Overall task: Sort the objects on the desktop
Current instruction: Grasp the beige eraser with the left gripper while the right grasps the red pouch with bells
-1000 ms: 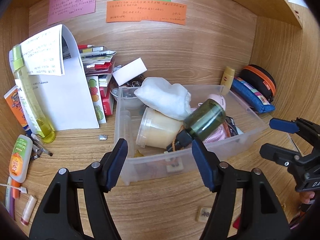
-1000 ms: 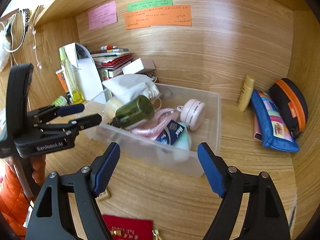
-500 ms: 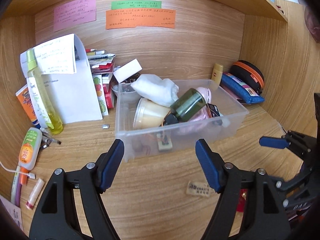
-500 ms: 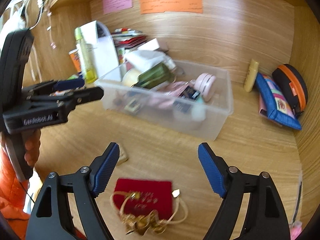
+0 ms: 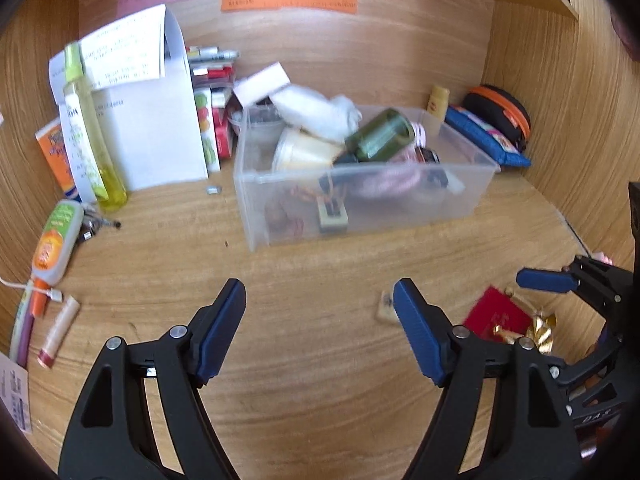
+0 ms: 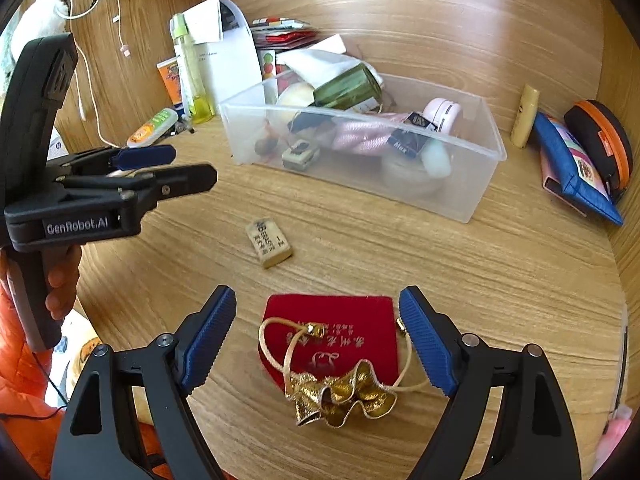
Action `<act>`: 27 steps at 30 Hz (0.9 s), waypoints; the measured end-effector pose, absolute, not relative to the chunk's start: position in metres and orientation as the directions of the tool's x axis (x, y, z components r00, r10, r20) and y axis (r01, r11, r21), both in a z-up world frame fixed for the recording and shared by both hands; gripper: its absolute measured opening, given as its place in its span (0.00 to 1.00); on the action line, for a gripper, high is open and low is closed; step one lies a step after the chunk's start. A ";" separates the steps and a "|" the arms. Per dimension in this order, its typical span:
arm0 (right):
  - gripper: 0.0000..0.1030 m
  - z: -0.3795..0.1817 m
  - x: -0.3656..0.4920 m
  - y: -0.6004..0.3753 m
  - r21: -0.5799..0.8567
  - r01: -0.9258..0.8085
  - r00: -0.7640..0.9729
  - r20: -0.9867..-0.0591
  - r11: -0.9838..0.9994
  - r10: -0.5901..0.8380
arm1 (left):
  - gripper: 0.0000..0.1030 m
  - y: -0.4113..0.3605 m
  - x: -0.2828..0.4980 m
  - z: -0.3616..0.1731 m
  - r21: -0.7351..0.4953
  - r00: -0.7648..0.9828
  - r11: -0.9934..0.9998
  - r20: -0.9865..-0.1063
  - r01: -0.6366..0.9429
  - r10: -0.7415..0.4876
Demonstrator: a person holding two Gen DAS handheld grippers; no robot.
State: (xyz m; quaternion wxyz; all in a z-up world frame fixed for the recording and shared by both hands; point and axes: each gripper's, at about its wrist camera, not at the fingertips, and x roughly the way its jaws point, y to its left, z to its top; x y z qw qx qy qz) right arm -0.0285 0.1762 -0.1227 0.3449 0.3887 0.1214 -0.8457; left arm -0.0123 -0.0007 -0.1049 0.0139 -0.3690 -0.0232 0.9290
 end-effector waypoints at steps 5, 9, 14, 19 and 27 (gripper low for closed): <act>0.79 -0.131 -0.030 0.179 0.059 0.666 -0.444 -0.769 -0.743 -0.460 | 0.74 0.002 -0.004 -0.114 -0.063 -0.704 -0.998 -0.707 -0.020 0.059; 0.79 -0.135 -0.030 0.177 0.035 0.657 -0.453 -0.780 -0.754 -0.431 | 0.74 0.004 0.001 -0.118 -0.077 -0.695 -0.997 -0.715 -0.022 0.071; 0.79 -0.138 -0.028 0.175 0.014 0.649 -0.472 -0.777 -0.760 -0.417 | 0.74 0.010 -0.001 -0.122 -0.096 -0.679 -0.995 -0.728 -0.036 0.094; 0.61 -0.143 -0.017 0.171 -0.036 0.688 -0.489 -0.761 -0.725 -0.427 | 0.74 0.020 -0.007 -0.128 -0.087 -0.659 -0.994 -0.745 -0.060 0.105; 0.21 -0.141 -0.016 0.172 -0.030 0.711 -0.486 -0.743 -0.703 -0.460 | 0.74 0.037 -0.016 -0.136 -0.080 -0.616 -0.992 -0.777 -0.103 0.126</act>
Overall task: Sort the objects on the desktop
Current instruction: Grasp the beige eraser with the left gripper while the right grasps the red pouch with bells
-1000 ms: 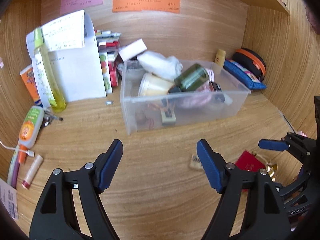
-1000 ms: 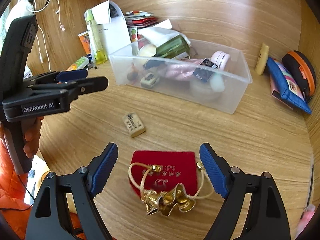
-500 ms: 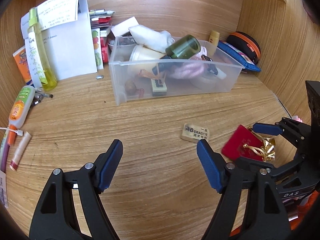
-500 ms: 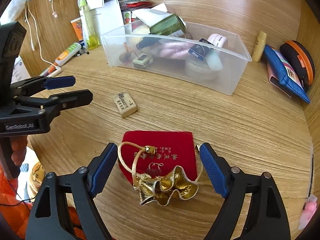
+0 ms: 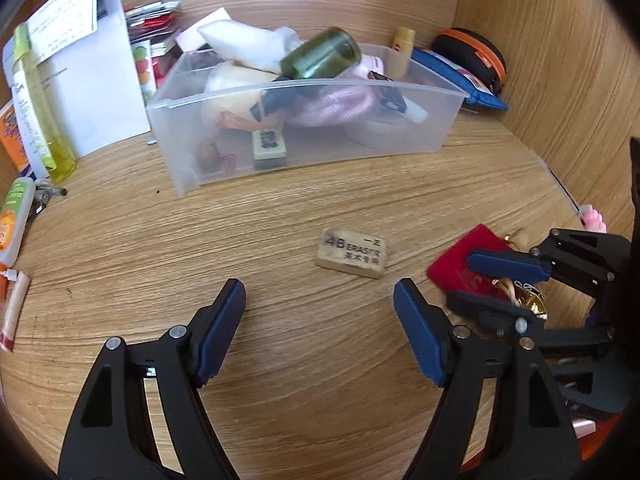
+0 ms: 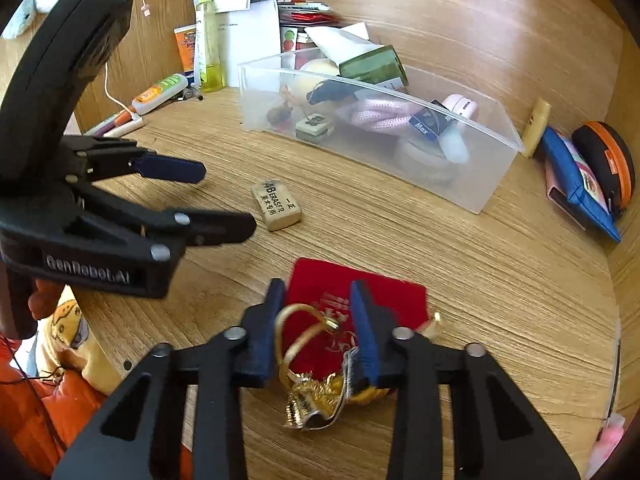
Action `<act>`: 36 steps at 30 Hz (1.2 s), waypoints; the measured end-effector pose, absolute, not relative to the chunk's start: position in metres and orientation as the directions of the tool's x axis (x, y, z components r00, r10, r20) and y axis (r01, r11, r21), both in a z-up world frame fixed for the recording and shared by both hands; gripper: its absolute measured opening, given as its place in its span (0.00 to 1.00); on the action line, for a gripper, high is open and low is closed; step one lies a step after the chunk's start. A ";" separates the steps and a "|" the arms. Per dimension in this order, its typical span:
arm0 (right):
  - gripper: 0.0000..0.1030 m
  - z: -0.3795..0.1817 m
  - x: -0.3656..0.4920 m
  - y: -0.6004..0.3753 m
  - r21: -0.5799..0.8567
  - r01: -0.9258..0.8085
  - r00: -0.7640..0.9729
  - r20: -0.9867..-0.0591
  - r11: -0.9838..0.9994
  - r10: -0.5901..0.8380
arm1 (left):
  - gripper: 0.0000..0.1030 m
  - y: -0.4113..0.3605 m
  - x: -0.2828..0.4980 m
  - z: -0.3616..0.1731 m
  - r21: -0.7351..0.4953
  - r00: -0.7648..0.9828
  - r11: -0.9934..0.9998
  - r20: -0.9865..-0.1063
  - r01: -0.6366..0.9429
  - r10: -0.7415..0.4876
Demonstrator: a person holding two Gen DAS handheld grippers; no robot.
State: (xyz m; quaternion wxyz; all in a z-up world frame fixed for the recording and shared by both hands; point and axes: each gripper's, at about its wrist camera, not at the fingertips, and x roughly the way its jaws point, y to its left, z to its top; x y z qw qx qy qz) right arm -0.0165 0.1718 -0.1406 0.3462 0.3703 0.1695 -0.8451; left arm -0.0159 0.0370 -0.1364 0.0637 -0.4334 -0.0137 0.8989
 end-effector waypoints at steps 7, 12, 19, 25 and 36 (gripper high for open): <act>0.09 -0.129 -0.035 0.195 0.071 0.658 -0.488 -0.718 -0.750 -0.496 | 0.74 0.045 -0.023 -0.133 -0.068 -0.601 -0.990 -0.789 -0.123 0.129; 0.07 -0.121 -0.046 0.209 0.109 0.620 -0.514 -0.691 -0.777 -0.508 | 0.74 0.053 -0.029 -0.133 -0.027 -0.602 -0.989 -0.791 -0.148 0.112; 0.07 -0.107 -0.057 0.221 0.139 0.601 -0.542 -0.653 -0.787 -0.529 | 0.74 0.062 -0.042 -0.142 0.007 -0.576 -0.988 -0.813 -0.154 0.084; 0.07 -0.097 -0.066 0.224 0.140 0.598 -0.563 -0.628 -0.789 -0.538 | 0.54 0.058 -0.045 -0.143 -0.007 -0.585 -0.991 -0.807 -0.132 0.083; 0.07 -0.075 -0.074 0.225 0.121 0.605 -0.599 -0.583 -0.787 -0.549 | 0.39 0.050 -0.044 -0.138 -0.025 -0.610 -0.995 -0.788 -0.097 0.080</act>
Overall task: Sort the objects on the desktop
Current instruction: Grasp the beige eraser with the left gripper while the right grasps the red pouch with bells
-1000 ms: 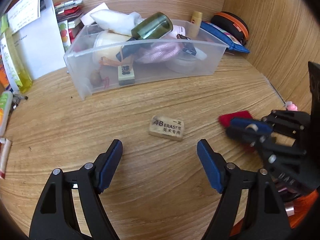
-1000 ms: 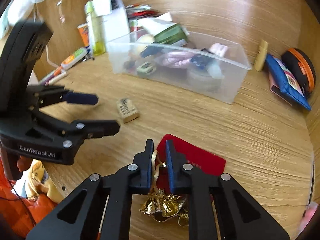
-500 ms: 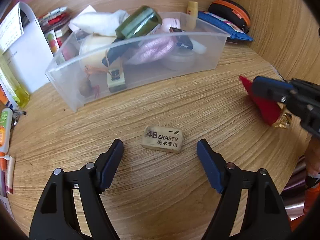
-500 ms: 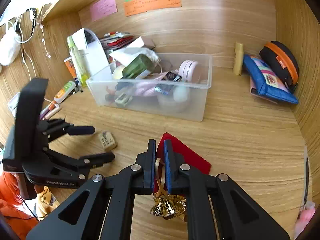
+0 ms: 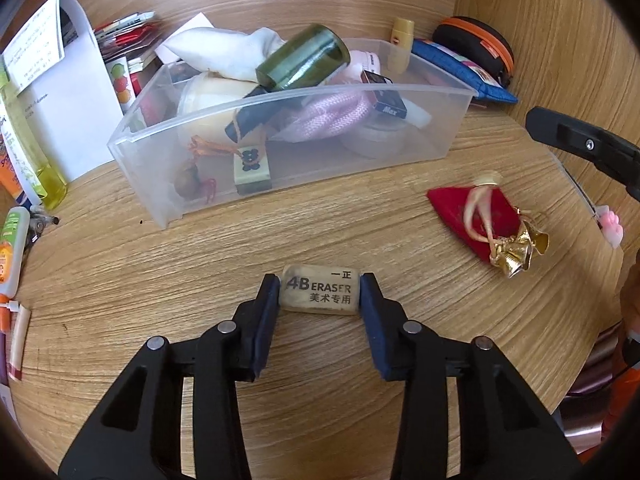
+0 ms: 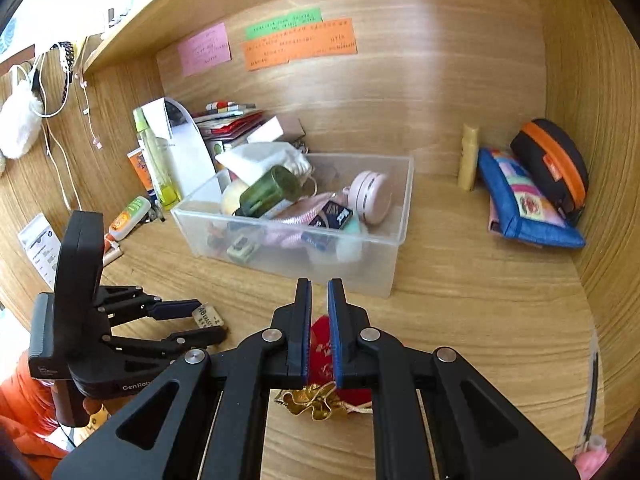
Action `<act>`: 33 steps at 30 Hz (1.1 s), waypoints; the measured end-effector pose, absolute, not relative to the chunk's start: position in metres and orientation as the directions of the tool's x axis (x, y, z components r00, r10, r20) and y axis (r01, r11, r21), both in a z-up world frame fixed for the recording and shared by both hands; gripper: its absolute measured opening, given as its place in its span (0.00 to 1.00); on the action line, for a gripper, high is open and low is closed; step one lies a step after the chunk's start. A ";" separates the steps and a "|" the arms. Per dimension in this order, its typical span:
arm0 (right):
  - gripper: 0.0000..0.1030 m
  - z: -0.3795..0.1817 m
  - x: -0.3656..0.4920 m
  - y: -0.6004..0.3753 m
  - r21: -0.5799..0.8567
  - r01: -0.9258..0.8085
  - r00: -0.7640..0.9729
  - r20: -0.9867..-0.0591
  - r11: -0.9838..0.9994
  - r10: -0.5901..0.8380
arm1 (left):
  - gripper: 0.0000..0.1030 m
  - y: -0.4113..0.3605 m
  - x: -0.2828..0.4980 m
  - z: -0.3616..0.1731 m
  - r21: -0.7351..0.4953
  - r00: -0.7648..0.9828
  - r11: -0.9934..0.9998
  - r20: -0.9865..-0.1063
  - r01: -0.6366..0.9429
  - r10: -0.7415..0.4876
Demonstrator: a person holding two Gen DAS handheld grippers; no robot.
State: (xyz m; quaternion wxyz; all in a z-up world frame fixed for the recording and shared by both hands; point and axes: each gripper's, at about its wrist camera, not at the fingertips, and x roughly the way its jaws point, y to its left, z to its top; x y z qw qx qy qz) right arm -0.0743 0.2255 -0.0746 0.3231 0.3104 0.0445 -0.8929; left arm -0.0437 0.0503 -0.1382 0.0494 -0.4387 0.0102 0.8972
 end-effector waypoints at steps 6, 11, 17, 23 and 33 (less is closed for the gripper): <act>0.29 -0.088 -0.078 0.224 0.115 0.595 -0.555 -0.658 -0.796 -0.510 | 0.39 0.043 -0.038 -0.129 -0.048 -0.640 -0.996 -0.763 -0.076 0.086; 0.74 -0.105 -0.077 0.222 0.114 0.579 -0.541 -0.687 -0.807 -0.485 | 0.39 0.037 -0.033 -0.124 -0.075 -0.658 -0.996 -0.747 -0.058 0.094; 0.75 -0.132 -0.091 0.209 0.085 0.562 -0.467 -0.788 -0.823 -0.400 | 0.39 0.031 -0.023 -0.117 -0.085 -0.683 -0.995 -0.724 -0.053 0.098; 0.77 -0.138 -0.094 0.206 0.090 0.582 -0.430 -0.809 -0.808 -0.400 | 0.39 0.026 -0.023 -0.111 -0.104 -0.704 -0.994 -0.702 -0.046 0.106; 0.58 -0.141 -0.081 0.190 0.010 0.656 -0.439 -0.808 -0.755 -0.392 | 0.39 0.014 -0.025 -0.102 -0.128 -0.729 -0.991 -0.675 -0.036 0.113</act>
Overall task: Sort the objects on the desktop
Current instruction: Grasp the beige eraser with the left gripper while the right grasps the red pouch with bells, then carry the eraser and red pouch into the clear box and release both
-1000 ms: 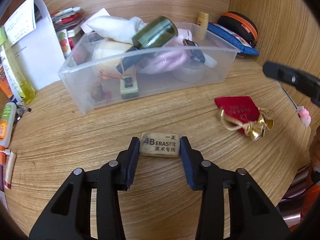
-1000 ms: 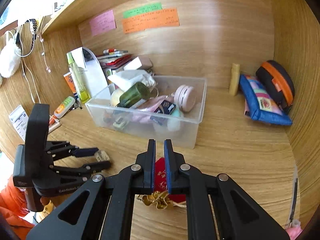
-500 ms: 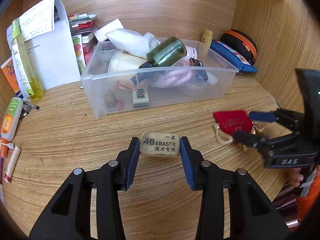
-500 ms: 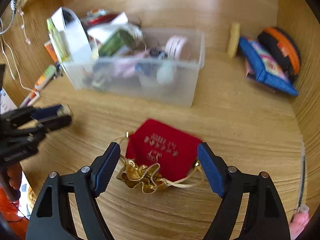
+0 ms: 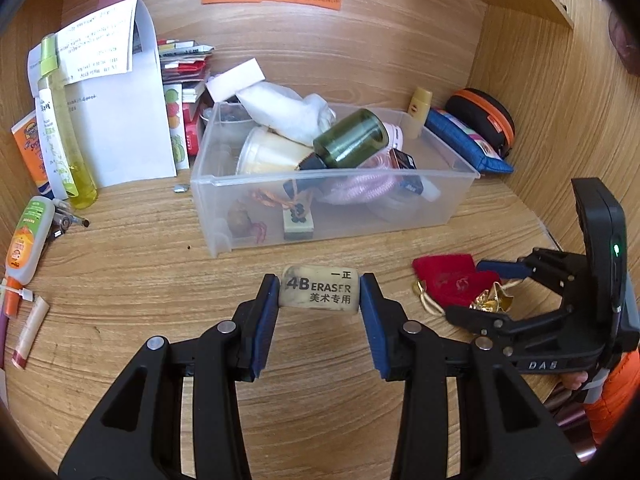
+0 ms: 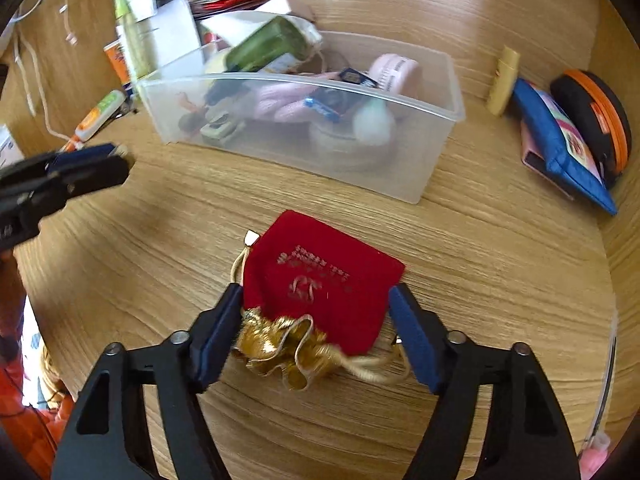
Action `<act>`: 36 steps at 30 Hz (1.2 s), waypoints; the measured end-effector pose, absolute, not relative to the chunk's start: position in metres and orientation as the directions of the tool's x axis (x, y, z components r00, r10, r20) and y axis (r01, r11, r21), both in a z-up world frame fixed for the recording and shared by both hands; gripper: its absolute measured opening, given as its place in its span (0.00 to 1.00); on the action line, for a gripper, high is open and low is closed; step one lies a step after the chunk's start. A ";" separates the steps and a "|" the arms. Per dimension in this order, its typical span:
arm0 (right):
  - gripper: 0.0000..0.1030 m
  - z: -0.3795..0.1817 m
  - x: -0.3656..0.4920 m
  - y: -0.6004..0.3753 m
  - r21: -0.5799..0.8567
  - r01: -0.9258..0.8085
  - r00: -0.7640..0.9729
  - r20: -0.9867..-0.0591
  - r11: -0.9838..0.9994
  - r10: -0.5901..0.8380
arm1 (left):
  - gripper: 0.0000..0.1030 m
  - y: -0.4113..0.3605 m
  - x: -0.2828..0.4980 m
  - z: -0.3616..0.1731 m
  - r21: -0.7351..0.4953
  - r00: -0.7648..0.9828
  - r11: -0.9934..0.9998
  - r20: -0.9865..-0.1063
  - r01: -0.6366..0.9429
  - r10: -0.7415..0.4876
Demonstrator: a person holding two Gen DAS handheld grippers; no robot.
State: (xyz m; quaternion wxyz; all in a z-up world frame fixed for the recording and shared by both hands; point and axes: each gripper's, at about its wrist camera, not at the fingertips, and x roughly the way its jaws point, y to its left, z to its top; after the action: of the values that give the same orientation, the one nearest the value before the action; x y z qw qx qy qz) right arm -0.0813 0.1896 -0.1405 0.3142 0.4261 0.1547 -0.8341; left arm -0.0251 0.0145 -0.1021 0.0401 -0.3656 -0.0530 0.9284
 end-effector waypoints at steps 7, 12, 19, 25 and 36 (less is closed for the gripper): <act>0.33 -0.133 -0.080 0.190 0.069 0.662 -0.430 -0.780 -0.746 -0.455 | 0.39 0.006 -0.026 -0.091 -0.124 -0.755 -0.992 -0.647 -0.032 0.106; 0.30 -0.115 -0.074 0.187 0.060 0.671 -0.467 -0.740 -0.739 -0.484 | 0.39 0.002 -0.028 -0.084 -0.126 -0.767 -0.992 -0.634 -0.024 0.099; 0.31 -0.080 -0.070 0.185 0.043 0.692 -0.520 -0.662 -0.720 -0.540 | 0.39 -0.007 -0.038 -0.069 -0.087 -0.800 -0.996 -0.597 -0.001 0.053; 0.31 -0.053 -0.078 0.183 -0.007 0.673 -0.588 -0.611 -0.740 -0.529 | 0.39 -0.023 -0.050 -0.056 -0.104 -0.817 -0.994 -0.574 0.014 0.049; 0.31 -0.041 -0.110 0.179 -0.013 0.611 -0.649 -0.581 -0.792 -0.491 | 0.39 -0.054 -0.064 -0.057 -0.137 -0.799 -0.990 -0.599 0.039 0.052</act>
State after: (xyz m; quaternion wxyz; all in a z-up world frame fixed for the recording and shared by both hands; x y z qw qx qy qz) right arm -0.1101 0.1790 -0.0409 0.3054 0.2869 0.1042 -0.9020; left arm -0.0635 -0.0544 -0.0567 0.0034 -0.3172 -0.0711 0.9457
